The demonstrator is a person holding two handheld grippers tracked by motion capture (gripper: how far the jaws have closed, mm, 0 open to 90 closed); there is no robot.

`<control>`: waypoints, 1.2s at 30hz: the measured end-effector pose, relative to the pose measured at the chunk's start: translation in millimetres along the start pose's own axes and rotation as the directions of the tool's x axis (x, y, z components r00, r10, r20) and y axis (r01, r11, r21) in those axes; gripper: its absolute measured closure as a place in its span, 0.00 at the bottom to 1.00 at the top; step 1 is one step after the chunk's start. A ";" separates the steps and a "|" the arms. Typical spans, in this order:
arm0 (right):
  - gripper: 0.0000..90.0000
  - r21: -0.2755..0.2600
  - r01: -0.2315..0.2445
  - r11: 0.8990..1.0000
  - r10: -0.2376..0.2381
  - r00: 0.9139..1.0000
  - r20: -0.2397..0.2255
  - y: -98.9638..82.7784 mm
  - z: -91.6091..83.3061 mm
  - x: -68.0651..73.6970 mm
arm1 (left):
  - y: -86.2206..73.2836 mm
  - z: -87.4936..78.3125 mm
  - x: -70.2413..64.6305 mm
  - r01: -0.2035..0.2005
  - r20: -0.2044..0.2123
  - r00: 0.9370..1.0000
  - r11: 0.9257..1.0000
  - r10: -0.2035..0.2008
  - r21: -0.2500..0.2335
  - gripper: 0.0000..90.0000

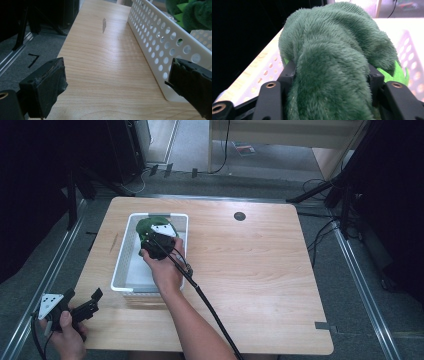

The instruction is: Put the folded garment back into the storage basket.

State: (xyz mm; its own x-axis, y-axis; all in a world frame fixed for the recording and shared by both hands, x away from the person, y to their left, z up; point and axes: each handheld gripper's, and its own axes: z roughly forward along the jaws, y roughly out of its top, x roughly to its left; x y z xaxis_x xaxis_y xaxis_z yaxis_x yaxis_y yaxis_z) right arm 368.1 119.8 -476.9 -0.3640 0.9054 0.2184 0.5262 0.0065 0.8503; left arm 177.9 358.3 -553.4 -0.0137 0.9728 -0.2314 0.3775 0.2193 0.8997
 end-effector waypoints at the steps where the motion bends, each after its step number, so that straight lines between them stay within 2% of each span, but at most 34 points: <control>1: 0.48 0.000 0.000 1.000 0.000 1.000 0.000 0.0 0.0 0.0 | 0.0 0.0 0.0 0.000 0.000 1.000 1.000 0.000 0.001 0.02; 3: 0.45 0.026 -0.004 1.000 0.004 1.000 -0.011 -2.0 3.7 0.9 | -0.1 0.0 -0.3 0.002 -0.001 1.000 1.000 -0.002 -0.001 0.02; 8: 0.44 0.102 0.051 0.993 -0.052 0.999 0.007 -11.6 13.9 3.6 | 0.0 0.0 -0.2 -0.003 -0.001 1.000 1.000 0.003 -0.001 0.02; 10: 0.43 0.125 0.042 0.991 -0.043 0.999 0.005 -13.6 17.0 2.8 | 0.0 -0.2 0.1 -0.002 0.001 1.000 1.000 0.002 0.000 0.02; 11: 0.41 0.144 0.016 0.989 -0.016 1.000 -0.001 -14.1 20.1 0.2 | 0.0 -0.2 0.1 -0.001 0.003 1.000 1.000 0.001 0.000 0.02; 13: 0.40 0.153 0.008 0.988 -0.007 1.000 -0.005 -14.1 20.8 -0.7 | 0.0 -0.3 0.0 -0.001 0.001 1.000 1.000 0.001 -0.001 0.02; 17: 0.26 0.171 0.017 0.985 -0.016 1.000 -0.012 -14.0 22.4 -2.7 | -0.1 -0.2 -0.9 -0.007 -0.006 1.000 1.000 0.007 -0.001 0.02; 19: 0.20 0.172 0.024 0.985 -0.019 0.999 -0.032 -13.0 21.8 -3.9 | -0.1 -0.2 -0.9 -0.008 -0.006 1.000 1.000 0.008 -0.001 0.02; 21: 0.19 0.172 0.029 0.985 -0.017 0.997 -0.075 -11.0 20.6 -5.5 | -0.1 -0.3 -0.5 -0.004 -0.004 1.000 1.000 0.004 -0.002 0.02; 22: 0.15 0.183 0.030 0.983 -0.014 0.996 -0.087 -9.6 19.0 -6.2 | -0.1 -0.3 -0.3 -0.002 -0.002 1.000 1.000 0.002 -0.002 0.02; 25: 0.12 0.193 0.029 0.981 -0.013 0.996 -0.083 -6.8 15.4 -7.8 | 0.0 -0.2 0.7 0.004 0.003 1.000 1.000 -0.004 -0.004 0.02; 27: 0.00 0.220 0.027 0.975 -0.007 0.996 -0.090 -5.6 13.5 -8.1 | 0.0 -0.1 0.8 0.006 0.004 1.000 1.000 -0.006 -0.004 0.02; 28: 0.00 0.243 0.021 0.970 0.001 0.996 -0.091 -5.0 12.3 -8.4 | 0.0 -0.1 0.7 0.006 0.004 1.000 1.000 -0.006 -0.004 0.02; 31: 0.00 0.235 0.062 0.970 -0.048 0.997 -0.064 -3.9 7.0 -8.2 | 0.1 -0.1 0.6 0.004 0.004 1.000 1.000 -0.004 -0.002 0.02; 36: 0.00 0.192 0.069 0.979 -0.056 0.996 -0.074 0.3 -1.2 -9.7 | 0.3 0.6 0.5 0.008 0.004 1.000 1.000 -0.008 -0.007 0.02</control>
State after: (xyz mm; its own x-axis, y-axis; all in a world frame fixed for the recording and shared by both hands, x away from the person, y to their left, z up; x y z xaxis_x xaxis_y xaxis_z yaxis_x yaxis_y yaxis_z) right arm 370.9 110.5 -478.2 -0.4485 0.8699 0.2051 0.6375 0.1506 0.7556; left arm 178.6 358.8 -553.5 -0.0134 0.9707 -0.2399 0.3713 0.2276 0.9002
